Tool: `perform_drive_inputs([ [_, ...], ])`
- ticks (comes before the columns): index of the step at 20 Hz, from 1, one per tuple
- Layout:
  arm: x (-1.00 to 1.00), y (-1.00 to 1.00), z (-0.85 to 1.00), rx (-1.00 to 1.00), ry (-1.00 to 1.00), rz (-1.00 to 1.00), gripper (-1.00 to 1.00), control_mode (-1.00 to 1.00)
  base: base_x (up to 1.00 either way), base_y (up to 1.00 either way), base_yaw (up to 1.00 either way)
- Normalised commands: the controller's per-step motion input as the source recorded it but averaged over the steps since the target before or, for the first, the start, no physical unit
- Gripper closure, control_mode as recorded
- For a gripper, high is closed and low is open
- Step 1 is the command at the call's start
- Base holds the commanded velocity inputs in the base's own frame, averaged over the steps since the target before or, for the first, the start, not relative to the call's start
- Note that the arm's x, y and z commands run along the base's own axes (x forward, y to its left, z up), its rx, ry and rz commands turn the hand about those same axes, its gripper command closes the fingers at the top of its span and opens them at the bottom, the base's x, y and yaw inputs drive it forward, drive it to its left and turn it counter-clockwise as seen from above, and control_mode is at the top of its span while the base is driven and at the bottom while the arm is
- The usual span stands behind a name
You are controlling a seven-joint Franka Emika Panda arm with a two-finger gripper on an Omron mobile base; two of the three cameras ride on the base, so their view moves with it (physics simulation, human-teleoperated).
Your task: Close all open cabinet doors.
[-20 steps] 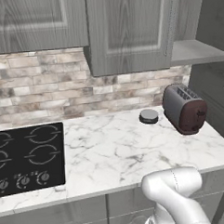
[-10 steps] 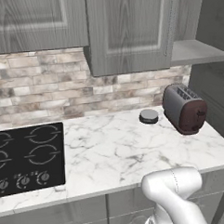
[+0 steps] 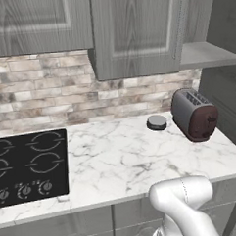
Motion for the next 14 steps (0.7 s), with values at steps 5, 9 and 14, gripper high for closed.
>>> perform_drive_inputs([
  [5, 0.49, -0.20, 0.00, 0.02, 0.02, 0.06, -1.00, -1.00, 0.00, 0.00, 0.00],
  [9, 0.61, -0.16, 0.00, 0.02, 0.01, 0.05, -1.00, -1.00, 0.00, 0.00, 0.00],
  [14, 0.73, -0.07, 0.00, 0.05, 0.01, 0.07, -1.00, -1.00, 0.00, 0.00, 0.00],
])
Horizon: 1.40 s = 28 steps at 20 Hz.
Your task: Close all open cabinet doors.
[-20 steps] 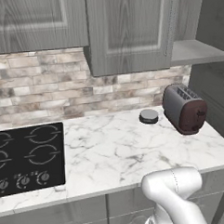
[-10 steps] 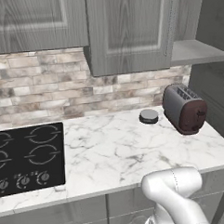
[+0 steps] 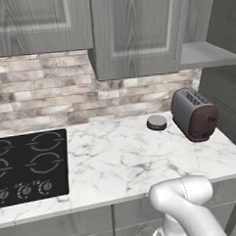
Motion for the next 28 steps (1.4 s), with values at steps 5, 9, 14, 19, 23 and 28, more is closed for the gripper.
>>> perform_drive_inputs([
  [5, 0.77, 0.00, 0.00, 0.07, 0.00, 0.10, -1.00, -1.00, 0.00, 0.00, 0.00],
  [9, 0.77, 0.00, -0.01, 0.07, 0.00, 0.12, -1.00, -1.00, 0.00, 0.00, 0.00],
  [14, 0.81, 0.00, -0.01, 0.04, 0.00, 0.09, -1.00, -1.00, 0.00, 0.00, 0.00],
  [19, 0.82, 0.00, 0.00, 0.01, 0.00, 0.04, -1.00, -1.00, 0.00, 0.00, 0.00],
  [23, 0.83, 0.00, 0.00, 0.00, 0.00, 0.00, -1.00, -1.00, 0.00, 0.00, 0.00],
  [28, 0.82, 0.00, 0.00, 0.00, 0.00, 0.00, -1.00, -1.00, 0.00, 0.00, 0.00],
])
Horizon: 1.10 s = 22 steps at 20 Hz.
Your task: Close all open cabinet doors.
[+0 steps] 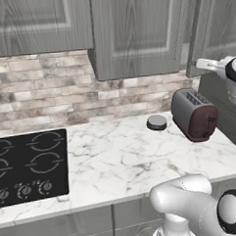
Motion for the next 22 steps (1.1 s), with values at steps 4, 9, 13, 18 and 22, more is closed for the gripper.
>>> perform_drive_inputs([
  [4, 0.85, 0.00, 0.00, 0.00, 0.00, 0.00, -1.00, -1.00, 0.00, 0.00, 0.00],
  [9, 0.87, 0.00, 0.00, 0.00, 0.00, 0.00, -1.00, -1.00, 0.00, 0.00, 0.00],
  [13, 0.56, 0.00, -0.01, 0.00, 0.00, 0.00, -1.00, -1.00, 0.00, 0.00, 0.00],
  [18, 0.11, 0.11, -0.30, -0.04, 0.05, 0.00, -1.00, -1.00, 0.00, 0.00, 0.00],
  [22, -0.52, 0.15, -0.43, -0.05, 0.17, 0.00, -1.00, -1.00, 0.00, 0.00, 0.00],
])
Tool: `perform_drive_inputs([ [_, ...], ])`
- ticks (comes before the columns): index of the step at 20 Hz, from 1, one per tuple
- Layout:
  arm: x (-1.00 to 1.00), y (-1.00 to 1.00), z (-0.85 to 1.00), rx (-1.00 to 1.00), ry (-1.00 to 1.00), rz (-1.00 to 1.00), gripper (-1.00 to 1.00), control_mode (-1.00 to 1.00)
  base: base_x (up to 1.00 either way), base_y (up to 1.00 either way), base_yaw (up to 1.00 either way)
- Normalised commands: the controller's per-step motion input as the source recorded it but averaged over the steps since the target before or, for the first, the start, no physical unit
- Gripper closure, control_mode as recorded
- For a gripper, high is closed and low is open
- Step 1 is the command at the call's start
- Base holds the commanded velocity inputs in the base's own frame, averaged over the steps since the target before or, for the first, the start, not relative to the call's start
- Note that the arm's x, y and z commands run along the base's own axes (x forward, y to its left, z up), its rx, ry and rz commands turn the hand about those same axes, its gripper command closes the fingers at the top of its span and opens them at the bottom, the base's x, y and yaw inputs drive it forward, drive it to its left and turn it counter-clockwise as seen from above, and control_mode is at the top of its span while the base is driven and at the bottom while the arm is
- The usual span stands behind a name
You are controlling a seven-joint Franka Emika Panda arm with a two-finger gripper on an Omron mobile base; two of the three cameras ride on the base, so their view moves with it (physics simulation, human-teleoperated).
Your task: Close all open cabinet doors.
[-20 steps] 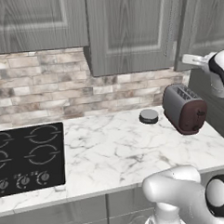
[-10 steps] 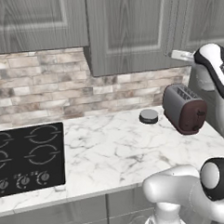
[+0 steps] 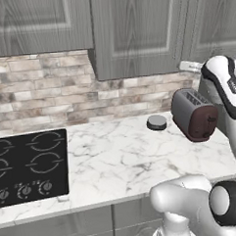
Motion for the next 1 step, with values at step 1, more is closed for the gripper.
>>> perform_drive_inputs([
  [1, -0.59, 0.06, -0.33, -0.02, 0.19, 0.00, -1.00, -1.00, 0.00, 0.00, 0.00],
])
